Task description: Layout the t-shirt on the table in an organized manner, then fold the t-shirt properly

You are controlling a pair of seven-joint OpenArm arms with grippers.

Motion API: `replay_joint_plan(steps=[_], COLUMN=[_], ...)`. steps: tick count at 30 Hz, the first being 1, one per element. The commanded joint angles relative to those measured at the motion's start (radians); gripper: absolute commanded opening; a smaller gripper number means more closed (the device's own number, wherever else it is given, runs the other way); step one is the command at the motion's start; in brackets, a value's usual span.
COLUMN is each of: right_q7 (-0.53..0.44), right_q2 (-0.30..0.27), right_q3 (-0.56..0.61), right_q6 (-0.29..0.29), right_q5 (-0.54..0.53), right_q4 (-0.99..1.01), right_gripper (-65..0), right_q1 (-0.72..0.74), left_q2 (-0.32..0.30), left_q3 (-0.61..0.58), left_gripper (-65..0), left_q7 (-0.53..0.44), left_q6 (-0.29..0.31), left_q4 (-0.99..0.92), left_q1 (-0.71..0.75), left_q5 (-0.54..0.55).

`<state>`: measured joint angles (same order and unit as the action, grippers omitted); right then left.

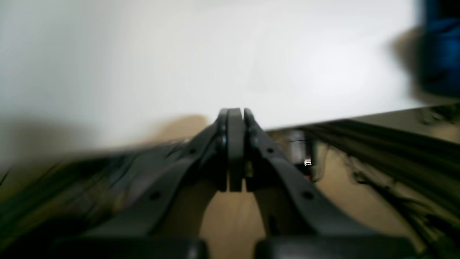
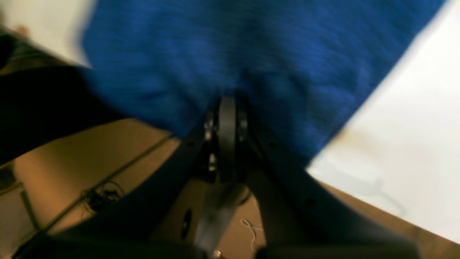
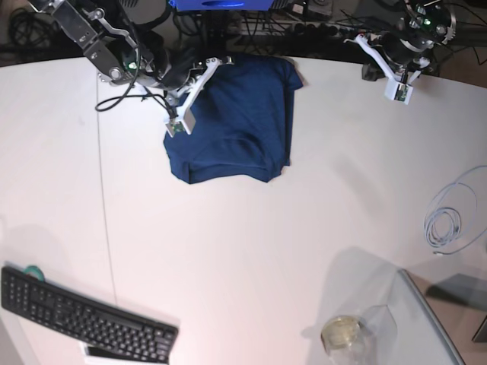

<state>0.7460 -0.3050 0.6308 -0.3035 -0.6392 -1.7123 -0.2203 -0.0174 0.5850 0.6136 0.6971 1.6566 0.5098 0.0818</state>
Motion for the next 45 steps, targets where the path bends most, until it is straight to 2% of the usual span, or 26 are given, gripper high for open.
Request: replay_joint_plan(steps=[1,4,7,12,16,19,24,26,33,37,41,43,45], right_q7=[-0.012,-0.013,-0.013,-0.007,-0.010,-0.026,-0.251,-0.265,-0.265,-0.265,-0.265,-0.265,-0.266], right_q2=[-0.003,-0.001,0.007,0.005,-0.018,-0.049,-0.194,-0.236,-0.248,-0.230,-0.201,-0.185,-0.170], right_q3=[-0.004,-0.006,-0.009,-0.009,-0.016,-0.095,-0.279,-0.326,-0.423,-0.323,-0.170,-0.102,-0.033], right_q6=[0.002,0.002,0.002,-0.001,-0.003,-0.003,0.002,0.002,0.002,0.002,0.002,0.002,0.002], right_q5=[-0.004,-0.004,-0.004,-0.006,-0.001,0.000,0.002,0.002,-0.003,-0.001,0.002,0.002,0.002], right_q4=[-0.004,0.051,0.085,0.013,-0.076,-0.087,-0.182,-0.211,-0.260,-0.254,-0.102,-0.001,0.088], right_gripper=[-64.7,-64.7,-64.7,-64.7,-64.7,-64.5,-64.8,-64.8,-64.8,-64.8,-64.8,-64.8,-64.8], right_q1=[0.015,0.048,0.066,0.040,0.023,-0.009,-0.222,-0.310,-0.637,-0.701,-0.614,-0.551,-0.489], left_q2=[0.004,0.035,0.037,0.033,-0.005,-0.043,-0.080,-0.082,-0.151,-0.169,-0.169,-0.169,-0.169], left_q3=[0.003,-0.006,-0.026,-0.033,-0.030,-0.036,-0.036,-0.032,-0.041,-0.043,-0.056,-0.106,-0.159], left_gripper=[-65.0,-65.0,-65.0,-65.0,-65.0,-65.0,-65.0,-65.0,-65.0,-65.0,-65.0,-65.0,-65.0], left_q7=[-0.016,-0.013,-0.013,-0.011,-0.011,-0.013,-0.019,-0.019,-0.018,-0.019,-0.025,-0.096,-0.217], left_q6=[0.001,0.001,0.001,0.001,0.001,0.001,0.001,0.001,0.001,0.001,0.001,0.001,0.001], left_q4=[0.015,0.003,-0.042,-0.005,0.057,0.112,0.181,0.179,0.176,0.135,-0.014,-0.115,-0.243], left_q1=[0.006,-0.041,-0.081,-0.075,-0.024,0.039,0.165,0.197,0.361,0.398,0.382,0.362,0.347], left_q5=[0.009,0.000,0.000,0.000,0.003,0.009,0.009,0.009,0.009,0.006,-0.009,-0.057,-0.136])
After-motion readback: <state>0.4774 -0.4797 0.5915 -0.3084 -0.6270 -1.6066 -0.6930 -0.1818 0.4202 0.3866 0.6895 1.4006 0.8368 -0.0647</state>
